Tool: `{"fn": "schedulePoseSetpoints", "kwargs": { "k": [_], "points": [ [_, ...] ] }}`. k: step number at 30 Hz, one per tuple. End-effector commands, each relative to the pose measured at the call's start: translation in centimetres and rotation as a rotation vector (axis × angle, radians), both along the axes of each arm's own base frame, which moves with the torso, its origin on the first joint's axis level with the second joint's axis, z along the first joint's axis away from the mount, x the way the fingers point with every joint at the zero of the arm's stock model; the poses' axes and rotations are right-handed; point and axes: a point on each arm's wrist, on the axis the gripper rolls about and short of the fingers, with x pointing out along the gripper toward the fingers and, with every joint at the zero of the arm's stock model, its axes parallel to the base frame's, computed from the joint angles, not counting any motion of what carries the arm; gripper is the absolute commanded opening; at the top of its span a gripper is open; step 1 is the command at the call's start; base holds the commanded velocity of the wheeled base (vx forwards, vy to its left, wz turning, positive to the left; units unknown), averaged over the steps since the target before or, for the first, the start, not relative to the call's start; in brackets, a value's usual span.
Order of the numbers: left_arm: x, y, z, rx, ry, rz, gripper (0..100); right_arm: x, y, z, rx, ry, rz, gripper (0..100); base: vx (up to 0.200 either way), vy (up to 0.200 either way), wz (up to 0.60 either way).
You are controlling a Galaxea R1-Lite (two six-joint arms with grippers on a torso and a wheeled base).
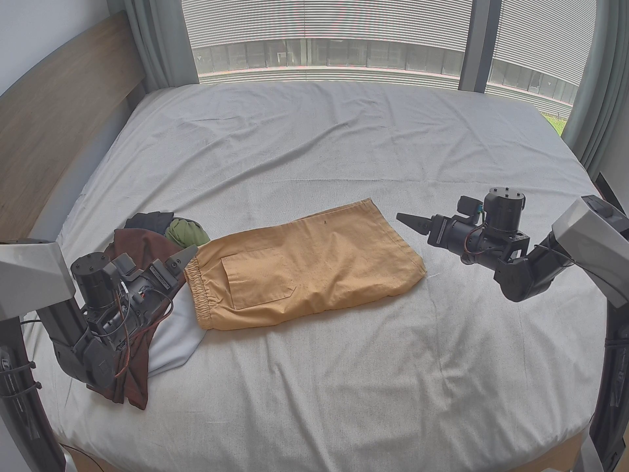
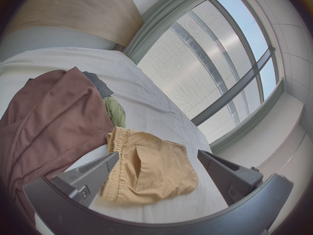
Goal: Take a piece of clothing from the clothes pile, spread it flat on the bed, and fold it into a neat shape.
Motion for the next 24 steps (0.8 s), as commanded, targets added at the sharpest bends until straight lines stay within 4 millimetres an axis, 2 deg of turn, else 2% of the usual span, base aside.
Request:
{"fn": "schedulePoseSetpoints", "kwargs": {
  "k": [1, 5, 7, 10, 11, 15, 24],
  "points": [
    [-1.5, -0.9, 1.8, -0.003, -0.036, -0.059, 100, -3.0, -0.5, 1.8, 0.031, -0.017, 0.01, 100, 0.0, 0.0, 0.0],
    [-1.8, -1.4, 1.7, 0.004, -0.03, -0.077, 100, -4.0, -0.7, 0.7, 0.027, 0.002, 0.013, 100, 0.0, 0.0, 0.0],
    [-2.1, -1.7, 1.5, 0.017, -0.024, -0.088, 100, -5.0, -0.7, -0.5, 0.028, 0.0, 0.019, 100, 0.0, 0.0, 0.0],
    [-2.1, -1.7, 1.5, 0.017, -0.024, -0.088, 100, -5.0, -0.7, -0.5, 0.028, 0.0, 0.019, 100, 0.0, 0.0, 0.0],
    [-2.3, -1.8, 1.3, 0.036, -0.02, -0.096, 100, -5.7, -0.3, -3.1, 0.022, 0.027, 0.032, 100, 0.0, 0.0, 0.0],
    [-2.5, -1.8, 1.2, 0.065, -0.023, -0.1, 100, -5.8, -0.2, -5.3, 0.019, 0.026, 0.031, 100, 0.0, 0.0, 0.0],
    [-2.5, -1.8, 1.2, 0.068, -0.022, -0.1, 100, -6.4, 0.0, -6.1, 0.009, 0.07, 0.043, 100, 0.0, 0.0, 0.0]
  ]
}}
